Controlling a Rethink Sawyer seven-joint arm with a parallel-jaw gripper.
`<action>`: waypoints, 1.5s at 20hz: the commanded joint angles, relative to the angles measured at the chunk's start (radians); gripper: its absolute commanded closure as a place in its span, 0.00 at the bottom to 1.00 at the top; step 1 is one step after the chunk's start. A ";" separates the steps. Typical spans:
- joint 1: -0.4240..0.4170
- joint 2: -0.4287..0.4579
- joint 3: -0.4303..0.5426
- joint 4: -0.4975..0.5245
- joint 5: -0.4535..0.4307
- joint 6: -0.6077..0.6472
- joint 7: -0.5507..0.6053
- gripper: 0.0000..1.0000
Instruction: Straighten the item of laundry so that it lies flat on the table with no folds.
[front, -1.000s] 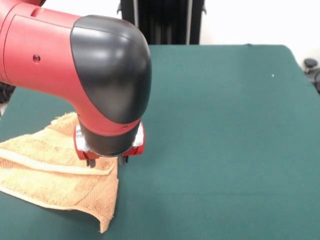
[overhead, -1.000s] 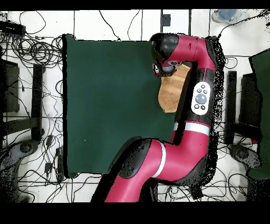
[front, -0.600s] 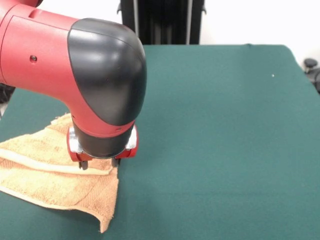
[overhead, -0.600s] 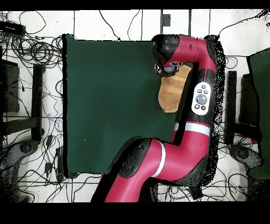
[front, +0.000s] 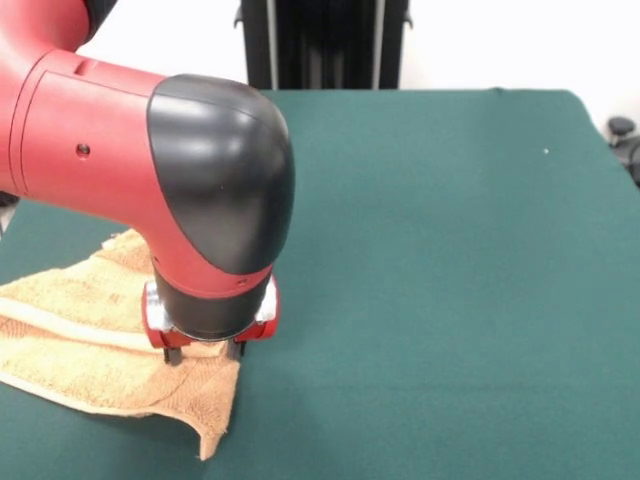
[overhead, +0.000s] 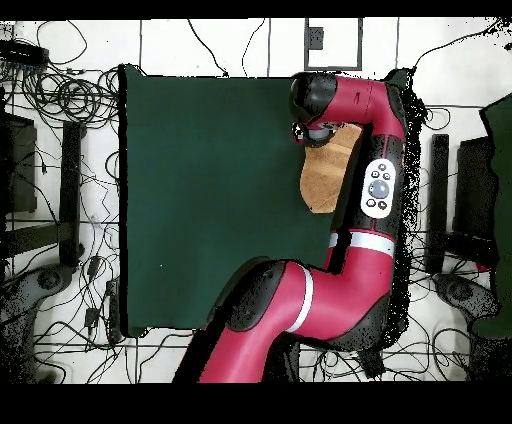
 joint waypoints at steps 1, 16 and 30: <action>0.011 0.021 0.034 0.120 0.063 -0.095 0.326 0.00; 0.063 0.048 -0.050 0.014 -0.034 0.037 0.285 0.00; 0.096 0.118 -0.101 -0.070 -0.078 0.105 0.185 0.00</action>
